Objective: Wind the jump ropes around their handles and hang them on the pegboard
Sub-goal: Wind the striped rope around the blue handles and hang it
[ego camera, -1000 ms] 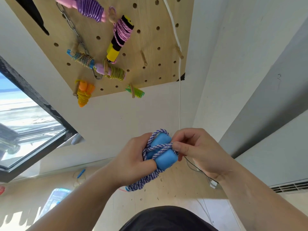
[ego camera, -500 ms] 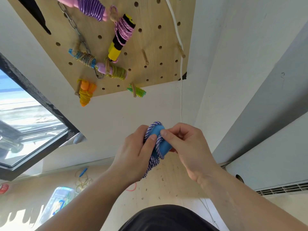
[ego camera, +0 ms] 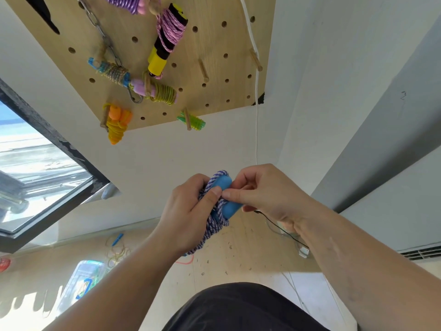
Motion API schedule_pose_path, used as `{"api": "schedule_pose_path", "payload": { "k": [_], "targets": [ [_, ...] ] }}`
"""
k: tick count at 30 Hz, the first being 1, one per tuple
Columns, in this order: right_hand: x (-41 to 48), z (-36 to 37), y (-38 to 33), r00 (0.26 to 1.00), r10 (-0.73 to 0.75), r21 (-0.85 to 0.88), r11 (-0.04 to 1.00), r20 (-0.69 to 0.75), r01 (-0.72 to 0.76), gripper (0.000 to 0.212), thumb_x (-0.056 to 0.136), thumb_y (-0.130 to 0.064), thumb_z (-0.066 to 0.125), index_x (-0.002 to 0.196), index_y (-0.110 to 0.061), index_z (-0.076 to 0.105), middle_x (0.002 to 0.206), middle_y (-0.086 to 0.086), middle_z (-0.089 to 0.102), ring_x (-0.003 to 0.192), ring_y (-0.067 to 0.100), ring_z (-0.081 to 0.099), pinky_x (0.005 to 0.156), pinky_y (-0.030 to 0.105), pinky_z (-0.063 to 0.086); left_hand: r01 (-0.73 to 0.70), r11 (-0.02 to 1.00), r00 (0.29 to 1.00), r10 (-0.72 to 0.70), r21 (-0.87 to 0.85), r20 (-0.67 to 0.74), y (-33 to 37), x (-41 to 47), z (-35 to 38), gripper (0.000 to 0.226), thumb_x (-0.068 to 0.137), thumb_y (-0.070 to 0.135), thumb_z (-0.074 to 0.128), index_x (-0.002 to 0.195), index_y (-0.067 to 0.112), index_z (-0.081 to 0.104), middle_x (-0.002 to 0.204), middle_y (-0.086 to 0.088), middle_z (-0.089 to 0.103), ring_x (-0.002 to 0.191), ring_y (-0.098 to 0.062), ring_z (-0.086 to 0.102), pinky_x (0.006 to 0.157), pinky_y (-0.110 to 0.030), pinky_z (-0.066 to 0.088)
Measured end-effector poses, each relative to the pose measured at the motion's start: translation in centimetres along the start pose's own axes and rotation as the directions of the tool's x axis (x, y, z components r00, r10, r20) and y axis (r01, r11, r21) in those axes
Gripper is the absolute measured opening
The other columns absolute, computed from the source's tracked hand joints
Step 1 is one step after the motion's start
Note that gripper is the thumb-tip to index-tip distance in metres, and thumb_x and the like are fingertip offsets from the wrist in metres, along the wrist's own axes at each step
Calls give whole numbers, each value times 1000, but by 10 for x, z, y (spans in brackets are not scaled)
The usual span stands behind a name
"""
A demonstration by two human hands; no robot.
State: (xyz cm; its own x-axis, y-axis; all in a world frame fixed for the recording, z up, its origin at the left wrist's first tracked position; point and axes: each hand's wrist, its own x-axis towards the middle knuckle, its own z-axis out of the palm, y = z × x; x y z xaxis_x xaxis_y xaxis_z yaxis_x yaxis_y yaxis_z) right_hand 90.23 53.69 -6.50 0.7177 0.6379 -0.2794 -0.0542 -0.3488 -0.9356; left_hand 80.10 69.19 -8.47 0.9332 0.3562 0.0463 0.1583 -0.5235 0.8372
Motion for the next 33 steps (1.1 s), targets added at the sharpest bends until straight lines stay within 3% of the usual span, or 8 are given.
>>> {"api": "schedule_pose_path", "payload": {
  "k": [4,7,10,13,17,20,26,33],
  "targets": [
    [2,6,2,1000,-14,-20,1000,9,14,20,81,-27,84,90,-11,75,86,10,75,73,9,63,67,30,55,10,999,1000,-10,-44,-15,-2,1,1,22,98,34,54,83,18,59,72,3,59,64,-9,53,57,-27,42],
    [3,15,7,999,-35,-3,999,-8,35,27,79,-31,87,94,-12,76,90,15,73,76,24,67,69,38,58,9,999,1000,-10,-38,-29,-3,4,3,23,98,36,52,81,20,57,73,13,60,65,-7,54,56,-21,40],
    [0,23,9,992,-91,-12,996,-87,90,23,81,-35,85,90,-16,75,82,4,73,78,23,69,72,41,59,14,998,998,-19,-65,-67,0,5,4,22,103,30,52,82,22,57,74,18,63,67,-4,57,56,-18,41],
    [-5,33,7,959,-201,-6,979,-201,204,16,89,-30,77,91,-16,68,78,-5,66,67,3,58,61,19,48,22,983,996,-37,-181,-80,6,9,4,30,95,42,50,94,14,62,85,1,68,79,-17,65,70,-39,52],
    [-7,35,7,940,-228,86,963,-254,256,14,97,-22,64,106,-22,53,92,-2,62,75,3,59,67,24,52,154,883,988,-139,-443,65,11,12,5,31,87,44,58,106,21,65,104,-12,71,101,-31,70,90,-56,56],
    [-6,29,12,944,-266,93,953,-198,288,16,100,-15,59,103,-24,46,87,-6,56,73,6,54,66,24,48,222,874,974,-180,-432,137,11,14,6,40,79,43,61,107,16,65,104,-16,70,97,-31,70,83,-51,56],
    [-2,27,24,944,-291,151,937,-156,314,7,101,-19,56,95,-22,55,88,-6,59,80,8,56,73,24,46,75,926,997,-75,-371,15,20,17,11,24,89,38,60,93,17,69,91,-9,70,90,-32,68,80,-52,56],
    [6,18,24,805,-529,-70,844,-269,532,13,94,-13,57,83,-20,62,84,-7,58,82,12,56,76,19,42,114,848,991,-137,-518,-7,24,16,24,17,95,34,58,89,20,65,86,-13,65,81,-27,64,76,-53,54]
  ]
}}
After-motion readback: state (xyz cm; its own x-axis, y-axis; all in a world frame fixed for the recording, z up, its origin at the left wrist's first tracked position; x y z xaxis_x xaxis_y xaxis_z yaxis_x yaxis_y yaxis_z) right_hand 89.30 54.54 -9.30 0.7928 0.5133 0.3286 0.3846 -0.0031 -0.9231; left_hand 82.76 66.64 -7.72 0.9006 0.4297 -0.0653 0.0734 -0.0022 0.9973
